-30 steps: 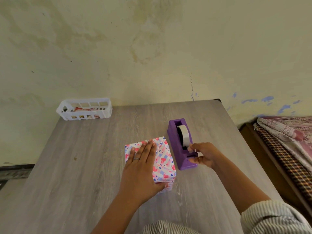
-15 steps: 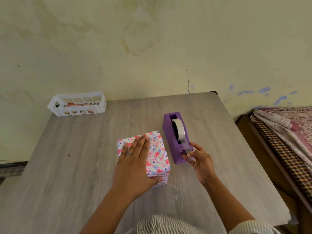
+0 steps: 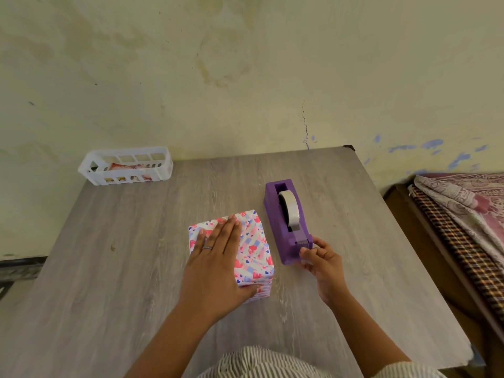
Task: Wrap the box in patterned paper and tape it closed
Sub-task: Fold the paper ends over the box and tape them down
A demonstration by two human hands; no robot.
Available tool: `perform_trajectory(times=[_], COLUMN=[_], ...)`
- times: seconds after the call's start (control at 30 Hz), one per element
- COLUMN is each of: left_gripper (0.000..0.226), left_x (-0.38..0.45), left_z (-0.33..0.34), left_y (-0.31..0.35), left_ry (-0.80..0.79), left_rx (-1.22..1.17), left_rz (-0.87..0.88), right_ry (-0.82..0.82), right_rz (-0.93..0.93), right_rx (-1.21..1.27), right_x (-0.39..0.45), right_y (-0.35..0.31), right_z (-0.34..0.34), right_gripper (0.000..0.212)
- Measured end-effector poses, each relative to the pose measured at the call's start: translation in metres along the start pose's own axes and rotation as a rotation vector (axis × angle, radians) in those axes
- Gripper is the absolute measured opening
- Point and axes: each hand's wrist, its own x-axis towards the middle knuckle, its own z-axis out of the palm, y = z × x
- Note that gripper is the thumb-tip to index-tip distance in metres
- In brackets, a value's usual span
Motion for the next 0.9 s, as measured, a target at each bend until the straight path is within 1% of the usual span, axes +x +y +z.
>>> perform_trajectory(times=[0.07,0.2,0.27,0.33,0.43,0.5,0.6,0.7,0.73,0.77,0.9], left_gripper=[0.112,0.112,0.112,0.112,0.112,0.112,0.111,0.111,0.112,0.113,0.121], left_x=[-0.001,-0.001,0.0,-0.001,-0.002,-0.002,-0.002,-0.002,-0.003,-0.003,-0.004], left_z=[-0.002,-0.004,-0.004,-0.004,-0.003,-0.004,-0.006,-0.007,-0.006,-0.006,-0.008], left_y=[0.001,0.001,0.001,0.001,0.0,0.001,0.002,0.002,0.002,0.002,0.003], left_ry=[-0.013,-0.04,-0.051,-0.054,-0.025,-0.018,-0.019,-0.027,-0.032,-0.036,-0.018], left_rx=[-0.001,-0.025,-0.02,-0.017,-0.022,-0.017,-0.023,-0.047,-0.047,-0.053,-0.139], left_rz=[-0.005,-0.007,-0.007,-0.007,-0.005,-0.009,-0.009,-0.009,-0.007,-0.007,-0.002], right_ry=[0.043,0.165,0.203,0.221,0.201,0.212,0.216,0.158,0.151,0.158,0.192], right_rz=[-0.059,-0.142,-0.173,-0.193,-0.206,-0.182,-0.115,0.063,0.097,0.088,-0.155], right_rx=[-0.142,-0.44,-0.541,-0.629,-0.705,-0.757,-0.906,-1.114,-1.148,-1.145,-1.049], right_x=[0.001,0.002,0.002,0.001,-0.001,-0.002,0.004,0.007,0.005,0.001,-0.022], right_y=[0.0,0.0,0.0,-0.002,-0.005,-0.008,-0.016,-0.019,-0.019,-0.02,-0.038], right_z=[0.002,0.008,0.009,0.007,0.006,0.006,0.005,-0.004,-0.008,-0.01,-0.002], right_gripper=[0.015,0.021,0.018,0.011,0.009,0.009,0.022,0.03,0.03,0.03,0.026])
